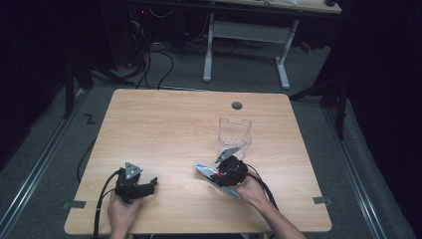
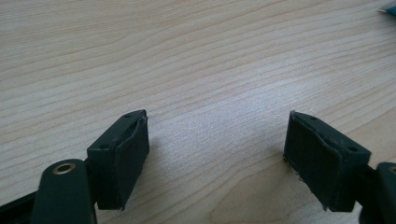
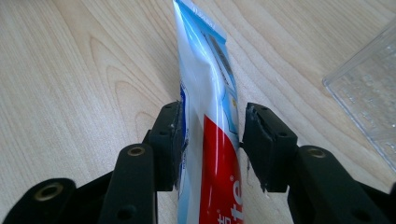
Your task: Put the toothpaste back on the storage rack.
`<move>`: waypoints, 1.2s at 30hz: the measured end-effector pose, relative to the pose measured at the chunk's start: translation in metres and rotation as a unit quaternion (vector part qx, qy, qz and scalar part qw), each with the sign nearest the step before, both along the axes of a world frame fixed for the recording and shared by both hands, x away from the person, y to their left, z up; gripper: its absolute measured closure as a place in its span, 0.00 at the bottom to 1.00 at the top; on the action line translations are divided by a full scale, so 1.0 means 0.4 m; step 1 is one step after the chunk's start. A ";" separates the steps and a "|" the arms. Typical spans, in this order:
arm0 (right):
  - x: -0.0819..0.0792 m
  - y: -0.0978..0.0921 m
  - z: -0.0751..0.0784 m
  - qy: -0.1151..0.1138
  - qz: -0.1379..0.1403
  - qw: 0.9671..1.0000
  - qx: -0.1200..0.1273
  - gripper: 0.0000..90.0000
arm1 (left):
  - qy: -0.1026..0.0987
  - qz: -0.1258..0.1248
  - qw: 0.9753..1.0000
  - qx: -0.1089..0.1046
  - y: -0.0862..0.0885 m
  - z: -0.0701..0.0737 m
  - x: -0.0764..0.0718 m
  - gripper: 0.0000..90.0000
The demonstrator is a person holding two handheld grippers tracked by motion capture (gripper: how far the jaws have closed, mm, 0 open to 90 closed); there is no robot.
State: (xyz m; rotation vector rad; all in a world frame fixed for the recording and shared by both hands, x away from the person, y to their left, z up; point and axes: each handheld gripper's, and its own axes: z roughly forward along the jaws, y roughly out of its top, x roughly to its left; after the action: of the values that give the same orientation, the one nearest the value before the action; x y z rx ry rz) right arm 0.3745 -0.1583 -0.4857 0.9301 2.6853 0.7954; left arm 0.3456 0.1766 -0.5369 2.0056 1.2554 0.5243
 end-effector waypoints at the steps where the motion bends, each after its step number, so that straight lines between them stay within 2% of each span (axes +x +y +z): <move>1: 0.000 0.000 0.000 0.000 0.000 1.000 0.000 0.64 | 0.000 0.000 1.000 0.000 0.000 0.000 0.000 0.25; 12: 0.008 0.019 -0.021 0.010 -0.004 1.000 -0.022 0.64 | 0.000 0.000 1.000 0.000 0.000 0.000 0.000 0.25; 21: 0.015 0.022 -0.025 0.022 -0.006 1.000 -0.022 0.63 | 0.000 0.000 1.000 0.000 0.000 0.000 0.000 0.25; 23: 0.016 0.025 -0.027 0.026 -0.005 0.999 -0.027 0.63 | 0.000 0.000 1.000 0.000 0.000 0.000 0.000 0.25; 24: 0.015 0.033 -0.036 0.023 -0.001 0.999 -0.044 0.62 | 0.000 0.000 1.000 0.000 0.000 0.000 0.000 0.25; 27: 0.015 0.037 -0.040 0.024 0.002 0.998 -0.051 0.63 | 0.000 0.000 1.000 0.000 0.000 0.000 0.000 0.25; 36: 0.024 0.031 -0.040 0.044 0.005 0.998 -0.042 0.69 | 0.000 0.000 1.000 0.000 -0.001 0.000 0.000 0.25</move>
State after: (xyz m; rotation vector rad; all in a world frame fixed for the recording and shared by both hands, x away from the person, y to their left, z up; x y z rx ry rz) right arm 0.3841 -0.1457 -0.5016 0.9527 2.7762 0.6518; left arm 0.3456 0.1763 -0.5371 2.0053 1.2556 0.5260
